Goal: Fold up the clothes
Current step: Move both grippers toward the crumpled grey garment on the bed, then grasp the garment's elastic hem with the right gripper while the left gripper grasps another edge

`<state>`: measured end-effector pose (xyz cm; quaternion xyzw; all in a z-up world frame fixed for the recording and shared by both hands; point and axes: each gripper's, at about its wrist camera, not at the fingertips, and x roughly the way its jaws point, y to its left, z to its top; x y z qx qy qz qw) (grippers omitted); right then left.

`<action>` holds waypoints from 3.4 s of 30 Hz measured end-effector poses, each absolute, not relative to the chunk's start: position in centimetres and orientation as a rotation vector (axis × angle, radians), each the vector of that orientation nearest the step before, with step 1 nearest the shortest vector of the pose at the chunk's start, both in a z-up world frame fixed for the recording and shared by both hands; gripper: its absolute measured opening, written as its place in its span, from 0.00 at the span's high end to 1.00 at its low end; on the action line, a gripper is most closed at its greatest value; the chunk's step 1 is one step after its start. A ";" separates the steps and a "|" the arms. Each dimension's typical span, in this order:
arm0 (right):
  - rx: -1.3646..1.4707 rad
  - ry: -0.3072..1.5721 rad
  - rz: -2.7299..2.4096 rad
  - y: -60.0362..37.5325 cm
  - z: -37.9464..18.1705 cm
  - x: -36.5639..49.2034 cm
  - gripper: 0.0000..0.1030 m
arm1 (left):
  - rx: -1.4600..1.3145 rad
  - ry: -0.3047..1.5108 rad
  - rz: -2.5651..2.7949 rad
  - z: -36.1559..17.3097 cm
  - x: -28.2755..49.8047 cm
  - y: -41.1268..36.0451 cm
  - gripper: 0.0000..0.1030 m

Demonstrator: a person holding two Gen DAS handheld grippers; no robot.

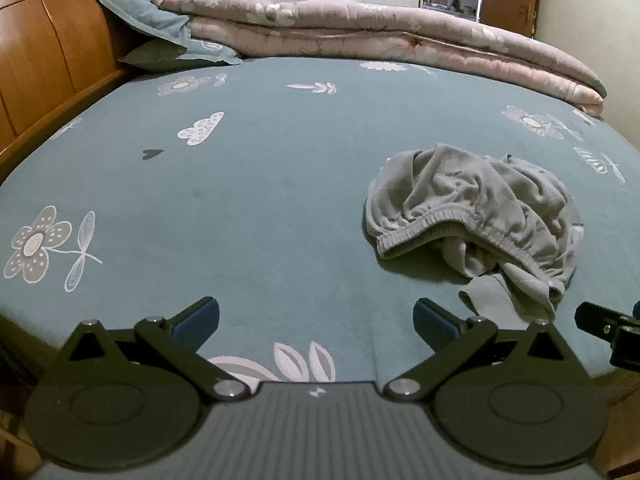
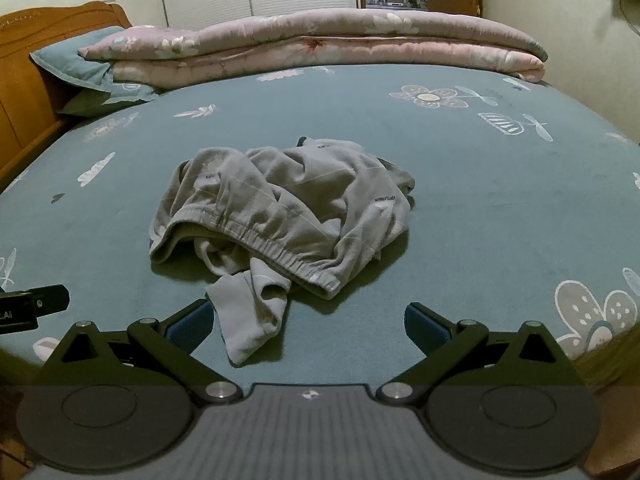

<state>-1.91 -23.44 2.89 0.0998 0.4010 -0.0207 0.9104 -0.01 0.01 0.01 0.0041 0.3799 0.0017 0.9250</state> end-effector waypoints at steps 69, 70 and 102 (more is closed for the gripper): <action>-0.714 0.734 0.890 -13.9 2.7 11.0 0.54 | 0.076 1.014 -0.211 -1.3 13.9 5.5 0.01; -0.769 0.728 0.903 -13.6 2.4 10.9 0.56 | 0.092 1.004 -0.222 -1.2 13.9 5.7 0.01; -0.341 1.049 0.861 -16.4 7.8 19.9 0.77 | 0.282 0.862 -0.540 -2.9 16.4 3.5 0.04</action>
